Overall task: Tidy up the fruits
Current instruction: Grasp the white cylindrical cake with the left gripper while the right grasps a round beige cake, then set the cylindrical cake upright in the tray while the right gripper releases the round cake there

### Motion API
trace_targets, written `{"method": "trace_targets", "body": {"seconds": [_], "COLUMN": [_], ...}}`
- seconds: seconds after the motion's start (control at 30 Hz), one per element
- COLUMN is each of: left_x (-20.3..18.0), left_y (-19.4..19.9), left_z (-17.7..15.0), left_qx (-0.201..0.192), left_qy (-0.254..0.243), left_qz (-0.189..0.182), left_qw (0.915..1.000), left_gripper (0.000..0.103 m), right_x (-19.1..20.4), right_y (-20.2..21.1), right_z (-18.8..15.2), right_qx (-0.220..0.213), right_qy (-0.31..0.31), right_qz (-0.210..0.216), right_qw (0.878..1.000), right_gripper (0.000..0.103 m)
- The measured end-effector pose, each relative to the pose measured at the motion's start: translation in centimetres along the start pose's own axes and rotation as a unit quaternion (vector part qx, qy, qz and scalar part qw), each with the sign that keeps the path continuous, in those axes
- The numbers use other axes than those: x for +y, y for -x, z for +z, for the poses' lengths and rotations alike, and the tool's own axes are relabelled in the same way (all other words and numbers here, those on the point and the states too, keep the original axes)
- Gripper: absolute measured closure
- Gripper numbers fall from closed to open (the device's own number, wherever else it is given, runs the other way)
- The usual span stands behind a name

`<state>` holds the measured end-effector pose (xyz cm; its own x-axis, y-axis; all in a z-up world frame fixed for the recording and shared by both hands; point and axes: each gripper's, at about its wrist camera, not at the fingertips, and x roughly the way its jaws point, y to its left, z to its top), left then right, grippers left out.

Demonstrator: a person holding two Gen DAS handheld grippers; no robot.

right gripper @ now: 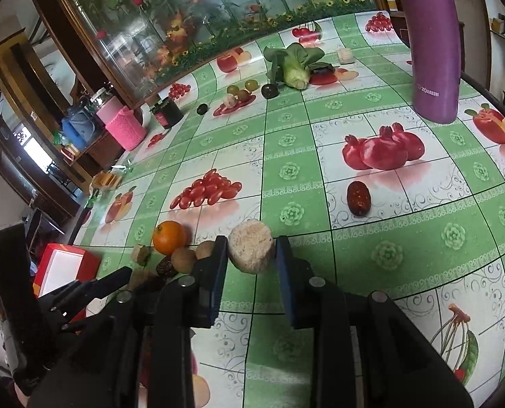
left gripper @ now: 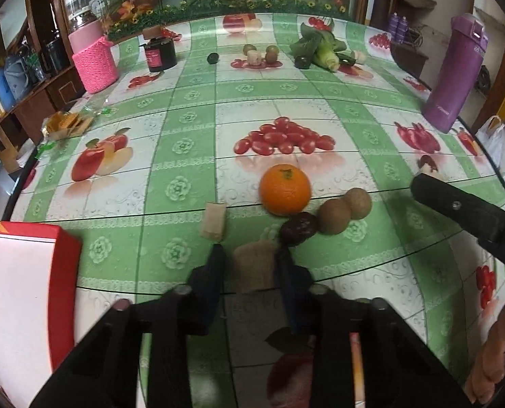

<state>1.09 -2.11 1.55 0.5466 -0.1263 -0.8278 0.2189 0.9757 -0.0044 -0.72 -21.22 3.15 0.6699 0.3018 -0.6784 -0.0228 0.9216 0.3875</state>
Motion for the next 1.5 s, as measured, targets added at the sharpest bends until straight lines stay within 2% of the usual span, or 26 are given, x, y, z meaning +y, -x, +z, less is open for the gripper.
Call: {"method": "trace_targets", "body": {"seconds": [0.2,0.4,0.57,0.67,0.8,0.9,1.0,1.2,1.5], "left_x": [-0.7,-0.9,0.3,1.5,3.1,4.3,5.5,8.3,12.2], "left_y": [2.2,7.9,13.1,15.6,17.5,18.6,19.4,20.1,20.4], "left_z": [-0.9,-2.2,-3.8,-4.8,-6.1,-6.8,-7.6,-9.4,-11.5], "left_qx": [-0.022,-0.083,-0.141,-0.165,-0.176,-0.186,-0.193,-0.200,-0.200], "left_qy": [-0.006,-0.020,-0.014,-0.005,0.007,0.015,0.026,0.055,0.093], "left_qz": [0.007,0.045,0.074,0.084,0.088,0.100,0.106,0.127,0.159], "left_qw": [0.9997,0.9953,0.9871,0.9827,0.9805,0.9773,0.9751,0.9700,0.9623], "left_gripper": [0.079,0.079,0.079,0.079,0.079,0.079,0.079,0.079,0.079], "right_x": [0.1,0.5,0.8,1.0,1.2,1.9,4.2,10.8,17.3], "right_y": [0.1,1.1,1.8,1.7,1.7,2.5,3.3,5.2,6.4], "right_z": [0.1,0.3,0.3,0.1,-0.3,-1.3,-2.7,-5.2,-8.7], "right_qx": [-0.010,-0.051,-0.083,-0.086,-0.082,-0.080,-0.082,-0.076,-0.071], "right_qy": [0.005,0.022,0.036,0.044,0.037,0.014,0.023,0.078,0.150], "right_qz": [-0.012,-0.024,-0.032,-0.041,-0.040,-0.015,0.003,0.058,0.094], "right_qw": [1.000,0.998,0.995,0.994,0.995,0.997,0.996,0.992,0.982], "right_gripper": [0.072,0.072,0.073,0.073,0.073,0.072,0.072,0.072,0.072]}}
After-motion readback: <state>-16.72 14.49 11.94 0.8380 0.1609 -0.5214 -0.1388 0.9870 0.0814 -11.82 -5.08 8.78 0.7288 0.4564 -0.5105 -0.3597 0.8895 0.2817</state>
